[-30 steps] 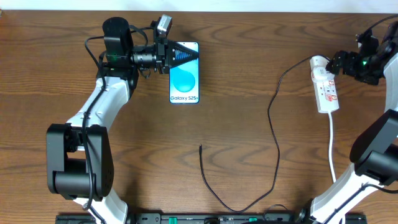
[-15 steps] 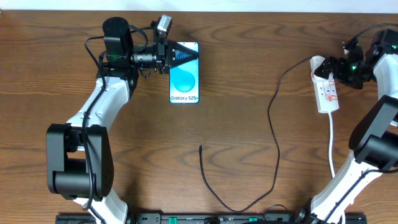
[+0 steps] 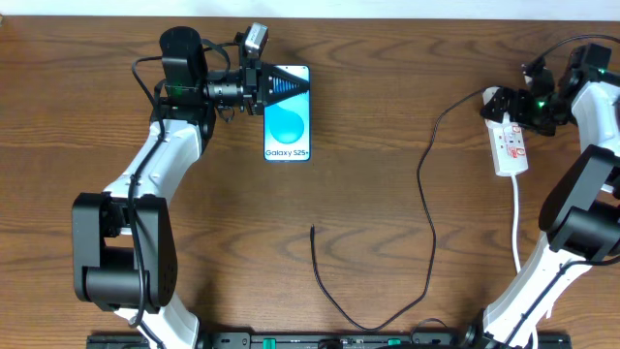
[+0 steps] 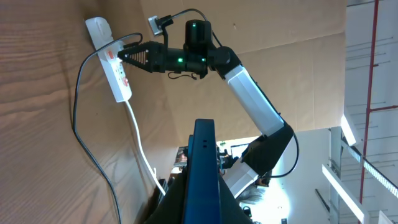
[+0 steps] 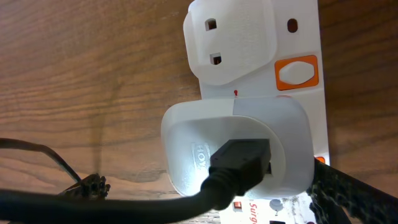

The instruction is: Plug charger to phone and switch on socket

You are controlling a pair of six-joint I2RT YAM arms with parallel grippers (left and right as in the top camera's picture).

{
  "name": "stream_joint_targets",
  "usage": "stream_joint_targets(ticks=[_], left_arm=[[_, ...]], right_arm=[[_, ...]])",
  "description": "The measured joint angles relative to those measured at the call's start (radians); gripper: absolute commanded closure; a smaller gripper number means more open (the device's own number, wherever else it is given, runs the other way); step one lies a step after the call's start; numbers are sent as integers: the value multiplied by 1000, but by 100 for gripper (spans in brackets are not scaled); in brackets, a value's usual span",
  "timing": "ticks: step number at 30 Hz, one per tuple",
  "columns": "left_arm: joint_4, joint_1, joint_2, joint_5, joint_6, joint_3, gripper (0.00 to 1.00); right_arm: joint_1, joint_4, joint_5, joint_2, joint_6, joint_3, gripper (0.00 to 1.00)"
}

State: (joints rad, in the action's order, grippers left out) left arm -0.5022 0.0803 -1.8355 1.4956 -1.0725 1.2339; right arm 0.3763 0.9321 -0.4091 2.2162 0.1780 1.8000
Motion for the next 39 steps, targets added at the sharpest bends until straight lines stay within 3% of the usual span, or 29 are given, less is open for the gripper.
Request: stream_joint_targets(ticks=[22,39], left_arm=[[0,0,0,0,0,0,92],[0,0,0,0,0,0,93]], right_arm=[[-2,-14,-1,0,-20,-18,1],[13,-103,-10,-37,-18,-131,1]])
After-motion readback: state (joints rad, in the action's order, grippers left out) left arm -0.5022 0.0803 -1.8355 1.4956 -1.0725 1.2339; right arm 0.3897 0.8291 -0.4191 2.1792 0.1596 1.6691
